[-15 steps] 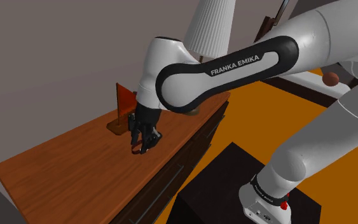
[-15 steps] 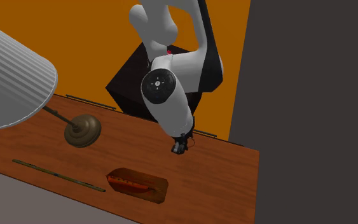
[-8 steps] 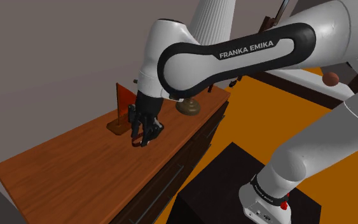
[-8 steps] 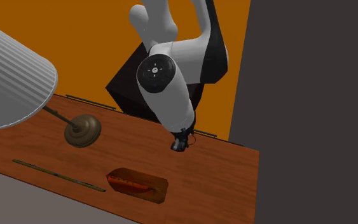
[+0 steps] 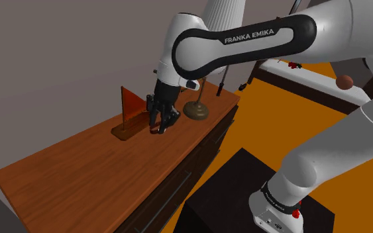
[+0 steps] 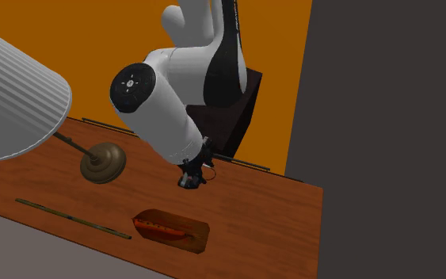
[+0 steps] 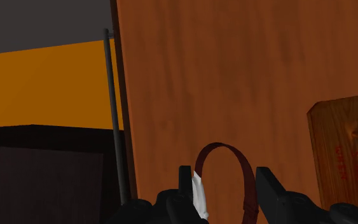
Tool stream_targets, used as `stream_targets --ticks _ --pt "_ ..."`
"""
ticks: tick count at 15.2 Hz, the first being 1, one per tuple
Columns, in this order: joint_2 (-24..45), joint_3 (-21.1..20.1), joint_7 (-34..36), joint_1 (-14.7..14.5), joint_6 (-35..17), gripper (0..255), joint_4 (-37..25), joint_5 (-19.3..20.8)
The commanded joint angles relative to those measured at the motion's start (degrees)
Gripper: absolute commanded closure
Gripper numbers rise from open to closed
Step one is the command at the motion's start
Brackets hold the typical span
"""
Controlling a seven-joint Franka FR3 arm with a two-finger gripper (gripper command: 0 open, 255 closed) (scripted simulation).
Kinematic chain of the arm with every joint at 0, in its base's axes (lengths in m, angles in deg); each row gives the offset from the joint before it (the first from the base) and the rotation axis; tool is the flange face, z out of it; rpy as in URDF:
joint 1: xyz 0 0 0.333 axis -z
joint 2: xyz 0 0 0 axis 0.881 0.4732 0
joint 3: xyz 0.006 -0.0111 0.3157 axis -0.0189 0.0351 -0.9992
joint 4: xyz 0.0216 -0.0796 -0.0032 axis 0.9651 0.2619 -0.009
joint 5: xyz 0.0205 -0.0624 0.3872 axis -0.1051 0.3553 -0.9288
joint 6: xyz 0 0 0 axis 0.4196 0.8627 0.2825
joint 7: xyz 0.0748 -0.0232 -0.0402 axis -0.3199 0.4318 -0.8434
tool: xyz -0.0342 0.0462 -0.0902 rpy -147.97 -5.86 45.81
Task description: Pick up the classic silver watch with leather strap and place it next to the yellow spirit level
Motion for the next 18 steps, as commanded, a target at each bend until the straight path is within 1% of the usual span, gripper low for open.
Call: stream_targets --ticks 1,9,16,18 --pt "-0.49 2.02 -3.08 1.02 0.84 255 0.51 -0.05" --pt "2.92 8.31 -12.17 6.15 3.34 255 -2.11 3.47" --pt "8.78 12.77 -18.44 10.63 5.69 255 -7.82 7.82" --pt "9.33 12.65 -18.57 10.56 4.17 255 -6.8 7.92"
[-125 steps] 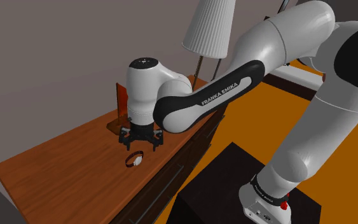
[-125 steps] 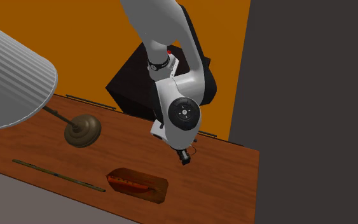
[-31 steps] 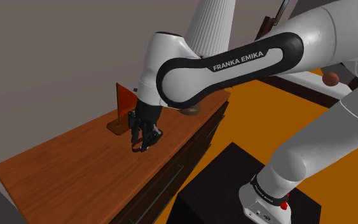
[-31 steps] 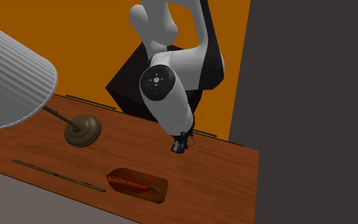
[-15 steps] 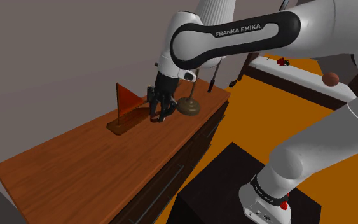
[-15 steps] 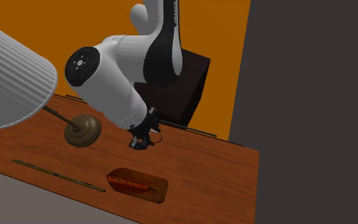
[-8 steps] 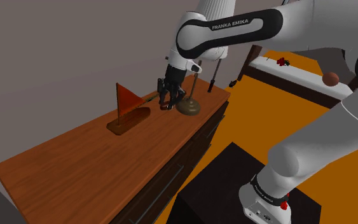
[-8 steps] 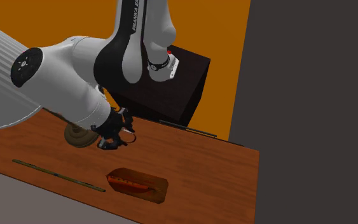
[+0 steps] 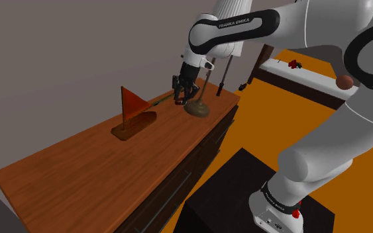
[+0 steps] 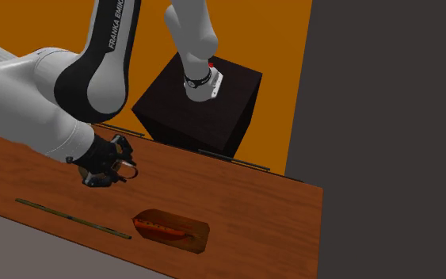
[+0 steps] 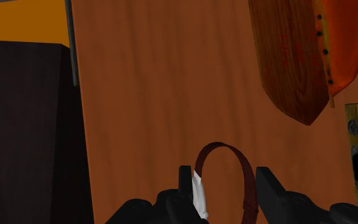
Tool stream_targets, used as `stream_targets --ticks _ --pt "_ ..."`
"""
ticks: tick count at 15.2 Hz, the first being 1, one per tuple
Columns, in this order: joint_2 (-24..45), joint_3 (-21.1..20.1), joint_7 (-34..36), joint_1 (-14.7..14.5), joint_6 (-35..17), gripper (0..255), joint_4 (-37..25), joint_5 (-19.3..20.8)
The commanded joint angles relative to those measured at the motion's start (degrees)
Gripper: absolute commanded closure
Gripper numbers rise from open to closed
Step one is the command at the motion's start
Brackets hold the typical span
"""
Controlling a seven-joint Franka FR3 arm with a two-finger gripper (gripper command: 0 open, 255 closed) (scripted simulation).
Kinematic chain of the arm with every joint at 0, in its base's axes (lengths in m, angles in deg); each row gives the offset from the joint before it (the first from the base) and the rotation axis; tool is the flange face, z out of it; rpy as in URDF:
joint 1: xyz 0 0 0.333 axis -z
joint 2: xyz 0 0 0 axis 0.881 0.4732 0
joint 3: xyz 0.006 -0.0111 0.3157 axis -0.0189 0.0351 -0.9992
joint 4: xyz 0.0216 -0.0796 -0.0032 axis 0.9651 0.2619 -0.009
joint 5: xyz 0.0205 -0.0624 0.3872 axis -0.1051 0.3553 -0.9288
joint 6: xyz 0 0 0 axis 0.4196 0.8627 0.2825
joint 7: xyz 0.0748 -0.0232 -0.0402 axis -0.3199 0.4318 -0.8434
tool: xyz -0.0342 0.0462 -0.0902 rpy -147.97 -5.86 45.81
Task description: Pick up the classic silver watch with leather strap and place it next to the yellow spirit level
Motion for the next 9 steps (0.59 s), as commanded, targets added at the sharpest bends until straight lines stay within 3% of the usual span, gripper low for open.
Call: stream_targets --ticks 1,9 --pt "0.82 0.0 -0.23 0.06 -1.22 255 0.54 0.31" --pt "3.68 -0.38 -0.52 -0.24 -7.37 255 4.08 1.05"
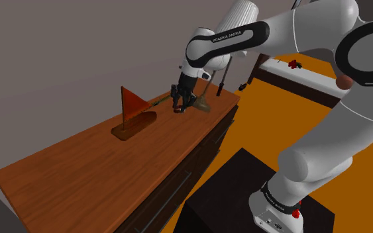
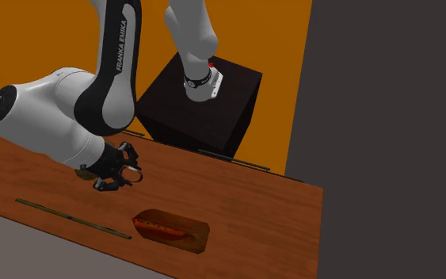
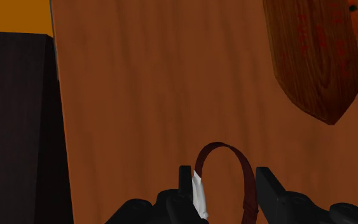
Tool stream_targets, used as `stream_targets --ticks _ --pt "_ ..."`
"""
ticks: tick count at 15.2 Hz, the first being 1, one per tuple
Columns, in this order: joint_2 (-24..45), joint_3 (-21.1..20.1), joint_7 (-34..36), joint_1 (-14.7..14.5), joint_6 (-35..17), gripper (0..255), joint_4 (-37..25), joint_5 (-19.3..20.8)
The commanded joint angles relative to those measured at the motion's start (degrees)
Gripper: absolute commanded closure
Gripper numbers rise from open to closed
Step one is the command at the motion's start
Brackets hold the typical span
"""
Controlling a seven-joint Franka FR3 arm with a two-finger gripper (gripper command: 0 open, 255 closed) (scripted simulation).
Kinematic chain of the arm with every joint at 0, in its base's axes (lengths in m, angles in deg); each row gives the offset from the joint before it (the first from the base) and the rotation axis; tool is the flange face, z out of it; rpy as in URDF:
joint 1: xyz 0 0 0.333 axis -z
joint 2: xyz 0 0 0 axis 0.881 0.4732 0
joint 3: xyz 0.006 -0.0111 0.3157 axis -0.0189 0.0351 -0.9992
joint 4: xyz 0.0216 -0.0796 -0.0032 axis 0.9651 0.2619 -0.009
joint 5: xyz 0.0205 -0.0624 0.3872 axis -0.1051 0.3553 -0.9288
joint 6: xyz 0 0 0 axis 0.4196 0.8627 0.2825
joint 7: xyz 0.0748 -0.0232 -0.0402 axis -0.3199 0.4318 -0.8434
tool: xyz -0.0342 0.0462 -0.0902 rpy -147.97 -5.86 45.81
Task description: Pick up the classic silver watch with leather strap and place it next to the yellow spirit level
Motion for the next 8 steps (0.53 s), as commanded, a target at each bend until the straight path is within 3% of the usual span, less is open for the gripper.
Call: stream_targets --ticks 1,8 --pt "0.83 -0.09 -0.01 -0.09 -1.56 255 0.77 0.26" --pt "4.13 -0.22 0.06 -0.44 -6.96 255 3.16 1.39"
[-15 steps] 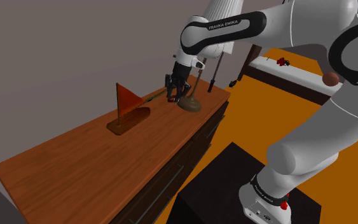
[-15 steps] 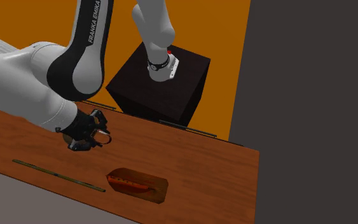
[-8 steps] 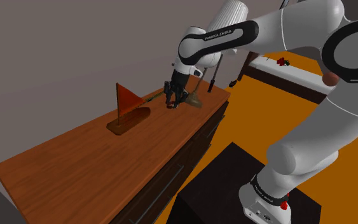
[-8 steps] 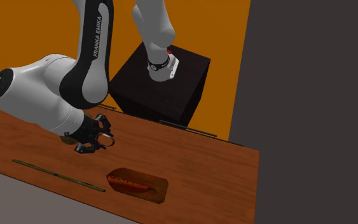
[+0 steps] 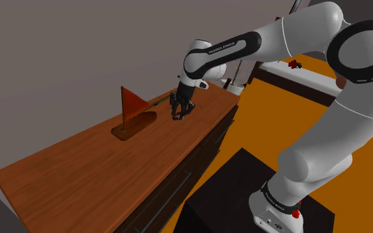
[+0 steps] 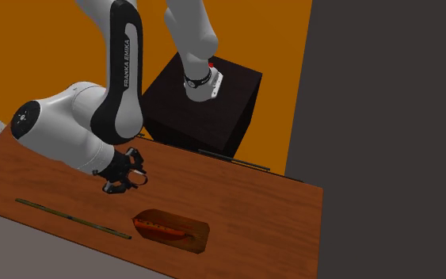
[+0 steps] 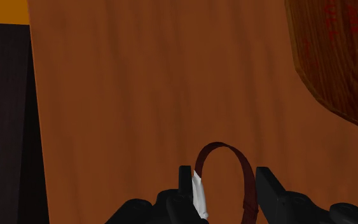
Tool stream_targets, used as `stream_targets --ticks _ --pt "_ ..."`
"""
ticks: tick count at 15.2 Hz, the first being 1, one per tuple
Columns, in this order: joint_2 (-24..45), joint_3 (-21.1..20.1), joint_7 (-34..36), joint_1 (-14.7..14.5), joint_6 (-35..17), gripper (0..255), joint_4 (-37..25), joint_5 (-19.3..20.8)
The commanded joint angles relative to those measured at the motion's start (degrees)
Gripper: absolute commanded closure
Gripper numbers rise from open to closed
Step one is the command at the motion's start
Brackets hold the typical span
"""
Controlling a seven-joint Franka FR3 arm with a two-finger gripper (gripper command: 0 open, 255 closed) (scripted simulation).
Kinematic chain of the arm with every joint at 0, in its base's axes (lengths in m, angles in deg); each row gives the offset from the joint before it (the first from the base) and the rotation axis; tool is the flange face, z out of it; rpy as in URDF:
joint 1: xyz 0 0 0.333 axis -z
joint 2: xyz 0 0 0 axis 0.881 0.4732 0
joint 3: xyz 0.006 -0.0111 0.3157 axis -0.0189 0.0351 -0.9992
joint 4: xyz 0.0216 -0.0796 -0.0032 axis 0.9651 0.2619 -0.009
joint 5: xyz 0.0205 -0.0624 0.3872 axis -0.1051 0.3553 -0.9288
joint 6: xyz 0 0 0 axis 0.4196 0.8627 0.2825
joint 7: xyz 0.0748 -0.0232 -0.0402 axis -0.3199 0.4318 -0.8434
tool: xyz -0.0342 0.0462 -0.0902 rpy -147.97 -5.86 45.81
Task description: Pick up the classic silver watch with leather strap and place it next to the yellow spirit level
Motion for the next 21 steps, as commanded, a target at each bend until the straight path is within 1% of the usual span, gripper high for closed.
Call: stream_targets --ticks 1,9,10,15,19,21 --pt "1.2 0.01 0.13 -0.11 -1.51 255 0.38 0.5" --pt "1.19 0.02 0.12 -0.12 -1.5 255 0.38 0.5" --pt "1.19 0.02 0.12 -0.12 -1.5 0 0.38 0.5" --pt "1.19 0.02 0.12 -0.12 -1.5 0 0.38 0.5" --pt "-2.91 0.69 -0.97 1.02 5.94 0 -3.08 -0.77" --pt "-2.93 0.7 -0.97 1.0 5.94 0 -3.07 -0.78"
